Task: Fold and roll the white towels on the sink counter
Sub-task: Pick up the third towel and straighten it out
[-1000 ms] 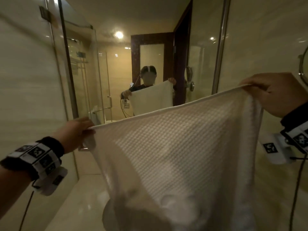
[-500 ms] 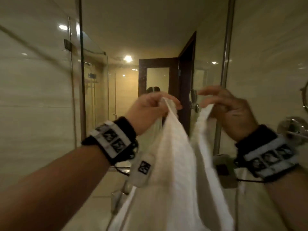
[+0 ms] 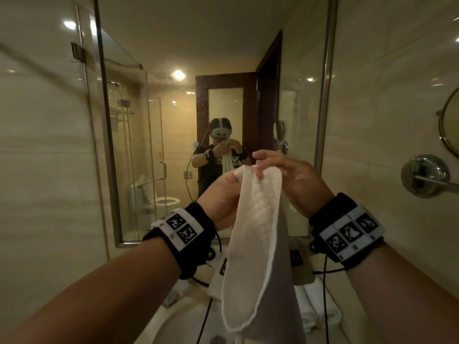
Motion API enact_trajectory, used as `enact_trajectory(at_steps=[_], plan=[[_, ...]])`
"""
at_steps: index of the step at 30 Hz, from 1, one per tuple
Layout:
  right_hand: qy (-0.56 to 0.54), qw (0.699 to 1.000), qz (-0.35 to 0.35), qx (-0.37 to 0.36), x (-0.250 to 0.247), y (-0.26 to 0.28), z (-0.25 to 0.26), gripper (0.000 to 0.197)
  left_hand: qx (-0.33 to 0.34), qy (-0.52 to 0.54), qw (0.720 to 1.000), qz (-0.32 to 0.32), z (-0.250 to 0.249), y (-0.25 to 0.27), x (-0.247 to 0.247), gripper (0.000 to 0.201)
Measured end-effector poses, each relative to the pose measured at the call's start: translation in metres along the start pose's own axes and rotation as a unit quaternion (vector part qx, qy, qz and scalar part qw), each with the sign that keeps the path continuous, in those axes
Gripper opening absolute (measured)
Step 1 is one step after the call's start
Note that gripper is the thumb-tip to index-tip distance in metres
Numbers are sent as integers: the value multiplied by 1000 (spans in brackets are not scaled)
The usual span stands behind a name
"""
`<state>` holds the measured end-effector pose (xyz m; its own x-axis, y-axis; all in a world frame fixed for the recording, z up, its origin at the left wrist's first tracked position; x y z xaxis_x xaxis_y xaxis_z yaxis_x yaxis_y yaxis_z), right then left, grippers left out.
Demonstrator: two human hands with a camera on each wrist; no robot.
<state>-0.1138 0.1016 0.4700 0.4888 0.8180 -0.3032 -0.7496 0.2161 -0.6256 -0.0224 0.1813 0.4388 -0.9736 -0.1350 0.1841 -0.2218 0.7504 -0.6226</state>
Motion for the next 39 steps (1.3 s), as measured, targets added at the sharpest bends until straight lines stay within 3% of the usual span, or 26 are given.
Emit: enact_trajectory(at_steps=[2, 4, 7, 10, 12, 15, 18, 20, 23, 27, 30, 32, 35, 39], plan=[[69, 995, -60, 34, -8, 8, -4, 36, 8, -96, 992, -78, -3, -2, -15, 20], [90, 994, -56, 37, -4, 30, 0, 11, 26, -197, 971, -136, -12, -2, -31, 14], [210, 974, 41, 70, 19, 77, -17, 51, 36, -277, 945, -171, -23, 0, -45, 17], [335, 926, 105, 138, 41, 115, -48, 61, 59, -348, 917, -185, -36, 3, -41, 15], [352, 922, 75, 142, 54, 128, -52, 79, 76, -370, 908, -181, -39, 3, -35, 15], [373, 924, -10, 83, 67, 136, -50, 98, 87, -414, 892, -159, -42, 3, -24, 17], [413, 906, -56, 75, 71, 135, -55, 80, 92, -430, 888, -135, -46, 5, -17, 14], [396, 912, -100, 49, 62, 133, -52, 69, 95, -425, 891, -128, -52, 10, -17, 14], [348, 925, -146, 52, 42, 129, -48, 69, 92, -416, 895, -129, -66, 20, -28, 15], [318, 941, -78, 84, 43, 120, -46, 33, 99, -411, 896, -134, -83, 34, -43, 18], [300, 947, -30, 106, 45, 117, -46, 16, 98, -448, 878, -141, -100, 50, -51, 16], [297, 945, -4, 136, 42, 112, -36, 23, 98, -495, 851, -149, -117, 65, -63, 14], [270, 958, -38, 85, 32, 97, -1, 30, 87, -576, 799, -149, -142, 94, -94, 15], [276, 961, -22, 8, 49, 69, 37, 39, 89, -588, 785, -173, -169, 135, -117, 14]])
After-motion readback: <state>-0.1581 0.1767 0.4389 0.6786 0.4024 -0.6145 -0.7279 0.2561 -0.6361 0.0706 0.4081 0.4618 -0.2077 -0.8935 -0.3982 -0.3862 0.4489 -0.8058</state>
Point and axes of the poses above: each hand's wrist, its own y-axis away from the middle knuckle, its own x-axis out of the palm, z = x × y, the point moved 6 cm from there along -y, towards the middle knuckle, and after that the axes turned 10 degrees about x, right-handed, at the moved point
